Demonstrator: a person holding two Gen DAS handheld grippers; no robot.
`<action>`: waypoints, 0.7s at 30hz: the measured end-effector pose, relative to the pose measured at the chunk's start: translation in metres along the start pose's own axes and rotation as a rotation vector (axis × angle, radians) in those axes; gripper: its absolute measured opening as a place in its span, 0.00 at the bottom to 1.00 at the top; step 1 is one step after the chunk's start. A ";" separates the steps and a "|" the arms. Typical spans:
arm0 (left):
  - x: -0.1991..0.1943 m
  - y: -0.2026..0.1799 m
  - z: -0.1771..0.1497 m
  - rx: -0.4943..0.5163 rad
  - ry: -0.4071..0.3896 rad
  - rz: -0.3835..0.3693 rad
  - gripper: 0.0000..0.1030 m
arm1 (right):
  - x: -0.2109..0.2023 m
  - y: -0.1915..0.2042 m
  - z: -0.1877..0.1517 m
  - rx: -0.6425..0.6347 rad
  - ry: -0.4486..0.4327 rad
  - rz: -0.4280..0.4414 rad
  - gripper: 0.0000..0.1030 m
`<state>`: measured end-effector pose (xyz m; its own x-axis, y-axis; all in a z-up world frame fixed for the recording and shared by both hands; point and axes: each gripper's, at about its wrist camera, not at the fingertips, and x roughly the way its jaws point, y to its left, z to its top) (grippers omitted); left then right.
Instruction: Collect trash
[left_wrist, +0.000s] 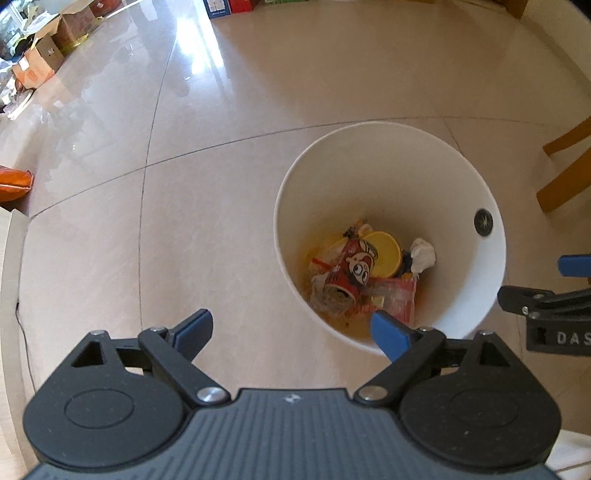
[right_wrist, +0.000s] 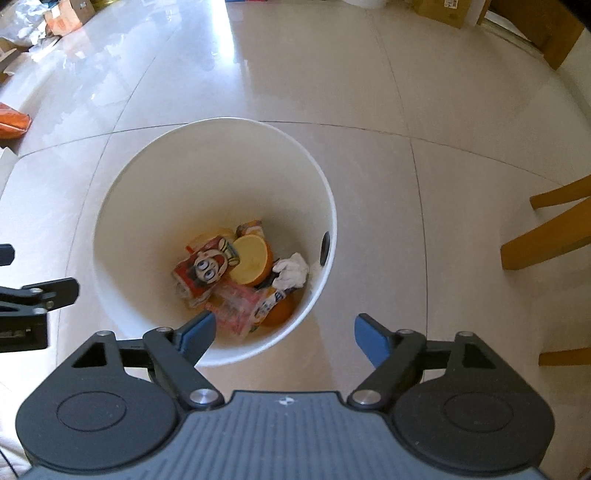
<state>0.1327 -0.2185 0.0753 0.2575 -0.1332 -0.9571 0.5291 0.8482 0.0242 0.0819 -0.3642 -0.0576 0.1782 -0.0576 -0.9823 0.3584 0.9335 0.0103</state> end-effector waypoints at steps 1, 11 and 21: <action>-0.002 -0.002 -0.001 0.004 0.005 0.007 0.90 | -0.005 0.000 -0.002 0.005 0.003 -0.002 0.86; -0.027 -0.011 -0.011 0.022 0.025 0.042 0.91 | -0.051 0.002 -0.015 0.043 0.024 -0.026 0.98; -0.050 -0.011 -0.011 0.012 0.036 0.063 0.97 | -0.078 0.005 -0.016 0.042 0.000 -0.029 1.00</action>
<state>0.1052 -0.2153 0.1193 0.2617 -0.0615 -0.9632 0.5227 0.8480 0.0878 0.0550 -0.3496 0.0160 0.1670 -0.0848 -0.9823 0.4015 0.9158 -0.0108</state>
